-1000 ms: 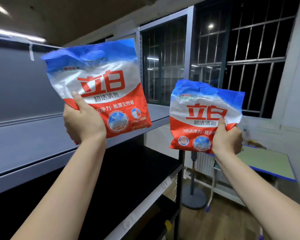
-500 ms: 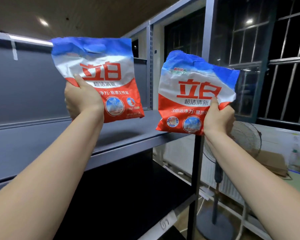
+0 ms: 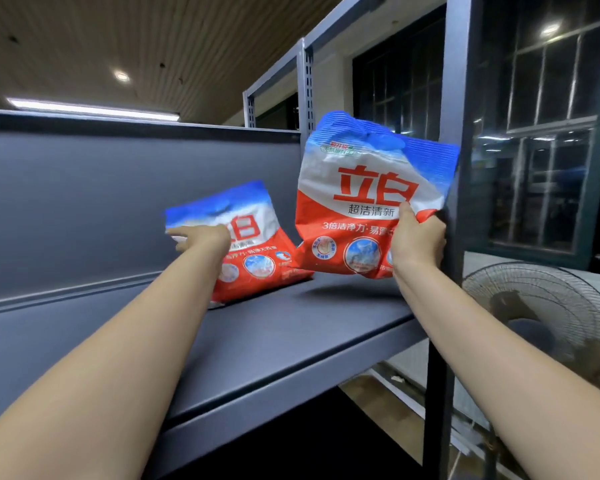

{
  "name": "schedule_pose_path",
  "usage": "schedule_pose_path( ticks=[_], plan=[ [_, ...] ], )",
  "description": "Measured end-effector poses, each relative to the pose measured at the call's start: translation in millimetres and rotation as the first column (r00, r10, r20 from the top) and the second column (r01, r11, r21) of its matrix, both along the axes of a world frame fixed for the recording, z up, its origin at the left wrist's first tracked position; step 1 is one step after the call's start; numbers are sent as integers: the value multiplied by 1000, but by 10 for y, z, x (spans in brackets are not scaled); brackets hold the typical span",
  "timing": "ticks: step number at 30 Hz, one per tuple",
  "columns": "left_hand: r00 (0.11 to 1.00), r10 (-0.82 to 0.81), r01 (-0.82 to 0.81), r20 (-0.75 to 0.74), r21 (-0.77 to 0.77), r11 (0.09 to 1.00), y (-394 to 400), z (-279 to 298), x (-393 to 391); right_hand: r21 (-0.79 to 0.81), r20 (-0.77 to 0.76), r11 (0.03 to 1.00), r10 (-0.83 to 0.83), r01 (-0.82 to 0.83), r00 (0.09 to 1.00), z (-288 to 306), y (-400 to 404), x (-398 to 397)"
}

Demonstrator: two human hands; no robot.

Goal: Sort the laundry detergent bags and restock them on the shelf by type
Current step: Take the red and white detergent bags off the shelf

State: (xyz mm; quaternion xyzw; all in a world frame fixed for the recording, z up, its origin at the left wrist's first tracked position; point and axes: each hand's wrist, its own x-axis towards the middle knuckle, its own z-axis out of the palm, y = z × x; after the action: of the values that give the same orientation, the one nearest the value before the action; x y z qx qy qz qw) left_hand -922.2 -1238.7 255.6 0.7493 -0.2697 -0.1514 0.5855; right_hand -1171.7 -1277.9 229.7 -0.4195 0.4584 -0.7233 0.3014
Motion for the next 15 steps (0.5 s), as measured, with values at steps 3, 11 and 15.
schedule_pose_path(
  ticks=[3,11,15],
  plan=[
    [969,-85,11,233,301,954,-73,-57,118,23,24,988,151,-151,988,41,-286,216],
    [944,-179,97,278,284,954,-2,-193,262,262,-356,931,338,-254,871,12,-812,906],
    [920,-177,107,349,212,971,-9,-240,272,6,-856,991,75,-136,511,44,-656,804]
  ],
)
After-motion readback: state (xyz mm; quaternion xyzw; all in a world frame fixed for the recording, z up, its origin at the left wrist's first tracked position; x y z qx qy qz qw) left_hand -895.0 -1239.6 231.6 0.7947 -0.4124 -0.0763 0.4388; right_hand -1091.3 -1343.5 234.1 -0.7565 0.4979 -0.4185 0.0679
